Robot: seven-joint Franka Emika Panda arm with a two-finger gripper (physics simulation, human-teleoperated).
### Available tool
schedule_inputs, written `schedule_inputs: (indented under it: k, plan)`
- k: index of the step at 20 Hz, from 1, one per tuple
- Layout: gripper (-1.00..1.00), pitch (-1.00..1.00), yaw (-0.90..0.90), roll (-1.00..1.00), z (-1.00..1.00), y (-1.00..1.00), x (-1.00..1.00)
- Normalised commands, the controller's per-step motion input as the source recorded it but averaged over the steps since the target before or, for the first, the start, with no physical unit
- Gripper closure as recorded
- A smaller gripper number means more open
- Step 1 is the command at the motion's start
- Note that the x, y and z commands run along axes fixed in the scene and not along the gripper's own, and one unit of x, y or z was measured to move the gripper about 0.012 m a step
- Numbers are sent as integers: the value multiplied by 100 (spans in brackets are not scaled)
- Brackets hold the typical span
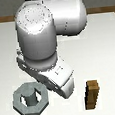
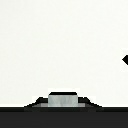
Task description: Put the loop with the handle onto the peg.
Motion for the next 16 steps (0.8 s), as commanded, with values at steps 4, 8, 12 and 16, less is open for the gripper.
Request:
schedule_inputs:
  k: [4,8,12,16]
  plan:
    - [-100,0,0,0,0,0,0]
    - [-100,0,0,0,0,0,0]
    - [-100,0,0,0,0,0,0]
    - [-100,0,0,0,0,0,0]
